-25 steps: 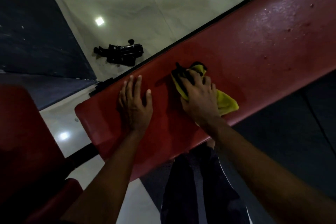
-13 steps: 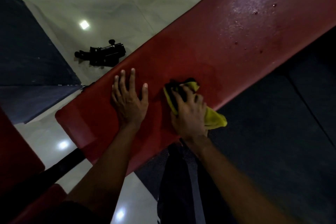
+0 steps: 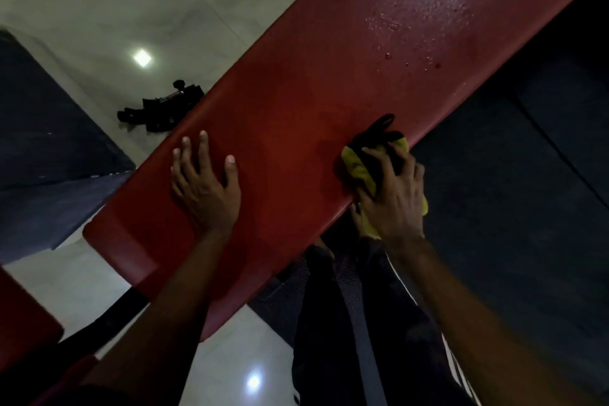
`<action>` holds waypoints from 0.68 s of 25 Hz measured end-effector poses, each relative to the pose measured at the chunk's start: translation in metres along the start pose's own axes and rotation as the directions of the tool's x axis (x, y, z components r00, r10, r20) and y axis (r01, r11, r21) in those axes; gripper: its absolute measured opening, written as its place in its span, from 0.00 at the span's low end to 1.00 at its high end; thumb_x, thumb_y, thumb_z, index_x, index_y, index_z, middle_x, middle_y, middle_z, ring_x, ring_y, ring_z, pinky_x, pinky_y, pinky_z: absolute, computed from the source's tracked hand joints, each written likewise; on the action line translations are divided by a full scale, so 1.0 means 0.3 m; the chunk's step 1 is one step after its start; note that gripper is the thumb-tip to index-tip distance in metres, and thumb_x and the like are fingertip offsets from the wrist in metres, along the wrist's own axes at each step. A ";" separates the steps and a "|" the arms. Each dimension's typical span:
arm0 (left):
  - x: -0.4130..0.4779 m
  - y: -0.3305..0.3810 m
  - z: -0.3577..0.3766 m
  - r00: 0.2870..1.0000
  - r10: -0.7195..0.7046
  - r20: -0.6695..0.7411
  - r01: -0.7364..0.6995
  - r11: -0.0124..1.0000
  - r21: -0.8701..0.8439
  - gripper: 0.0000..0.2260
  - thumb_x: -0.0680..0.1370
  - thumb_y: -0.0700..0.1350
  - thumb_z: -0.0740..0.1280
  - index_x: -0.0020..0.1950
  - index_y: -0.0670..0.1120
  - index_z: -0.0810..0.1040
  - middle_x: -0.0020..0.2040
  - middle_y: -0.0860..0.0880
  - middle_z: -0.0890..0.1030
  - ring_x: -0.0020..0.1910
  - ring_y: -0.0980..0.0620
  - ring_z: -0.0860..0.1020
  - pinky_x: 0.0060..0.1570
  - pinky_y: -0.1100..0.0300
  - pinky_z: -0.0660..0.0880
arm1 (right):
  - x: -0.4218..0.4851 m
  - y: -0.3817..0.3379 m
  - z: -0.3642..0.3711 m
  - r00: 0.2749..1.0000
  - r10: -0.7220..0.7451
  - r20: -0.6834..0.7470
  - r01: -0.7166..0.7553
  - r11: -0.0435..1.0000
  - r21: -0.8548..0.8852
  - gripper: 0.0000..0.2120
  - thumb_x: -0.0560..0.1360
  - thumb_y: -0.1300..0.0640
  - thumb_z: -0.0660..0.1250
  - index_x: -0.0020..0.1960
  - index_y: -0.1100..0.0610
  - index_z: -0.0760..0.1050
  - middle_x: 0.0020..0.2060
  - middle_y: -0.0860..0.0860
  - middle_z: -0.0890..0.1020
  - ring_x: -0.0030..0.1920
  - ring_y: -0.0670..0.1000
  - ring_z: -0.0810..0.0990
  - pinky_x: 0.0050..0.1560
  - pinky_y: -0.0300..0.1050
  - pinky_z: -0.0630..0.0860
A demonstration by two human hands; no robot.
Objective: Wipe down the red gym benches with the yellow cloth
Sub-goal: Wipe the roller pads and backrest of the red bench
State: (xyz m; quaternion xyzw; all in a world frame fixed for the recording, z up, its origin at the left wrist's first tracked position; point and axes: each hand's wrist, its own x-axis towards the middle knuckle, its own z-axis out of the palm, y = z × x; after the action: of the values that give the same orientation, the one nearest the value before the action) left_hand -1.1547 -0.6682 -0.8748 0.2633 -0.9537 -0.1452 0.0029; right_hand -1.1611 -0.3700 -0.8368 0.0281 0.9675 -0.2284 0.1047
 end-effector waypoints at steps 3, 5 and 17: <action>0.007 0.014 0.003 1.000 -0.013 -0.008 0.013 1.000 -0.007 0.26 0.83 0.59 0.57 0.80 0.53 0.62 0.80 0.45 0.63 0.79 0.44 0.59 0.76 0.46 0.54 | -0.039 -0.063 0.050 0.994 0.105 -0.032 -0.102 0.991 0.091 0.31 0.70 0.55 0.73 0.72 0.51 0.70 0.71 0.56 0.64 0.64 0.62 0.67 0.66 0.61 0.66; 0.006 0.036 0.000 0.999 -0.041 -0.002 0.041 0.999 -0.033 0.26 0.82 0.58 0.59 0.80 0.53 0.63 0.80 0.45 0.63 0.79 0.43 0.59 0.76 0.46 0.53 | -0.122 -0.143 0.093 0.994 0.108 -0.002 -0.108 0.991 0.079 0.33 0.69 0.55 0.73 0.73 0.52 0.69 0.72 0.54 0.63 0.62 0.63 0.68 0.63 0.64 0.69; 0.159 0.054 0.012 0.995 0.098 0.005 -0.098 0.995 -0.010 0.25 0.83 0.53 0.56 0.79 0.47 0.63 0.78 0.44 0.65 0.77 0.42 0.61 0.76 0.46 0.53 | 0.249 0.020 -0.132 0.979 0.180 -0.099 -0.184 0.983 -0.031 0.28 0.73 0.52 0.70 0.71 0.53 0.69 0.69 0.60 0.67 0.63 0.64 0.69 0.62 0.58 0.69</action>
State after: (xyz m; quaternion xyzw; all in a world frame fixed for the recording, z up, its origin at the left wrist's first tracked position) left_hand -1.2042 -0.6779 -0.8771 0.2157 -0.9648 -0.1505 0.0086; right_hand -1.2410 -0.3463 -0.8209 0.1253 0.9692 -0.1970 0.0790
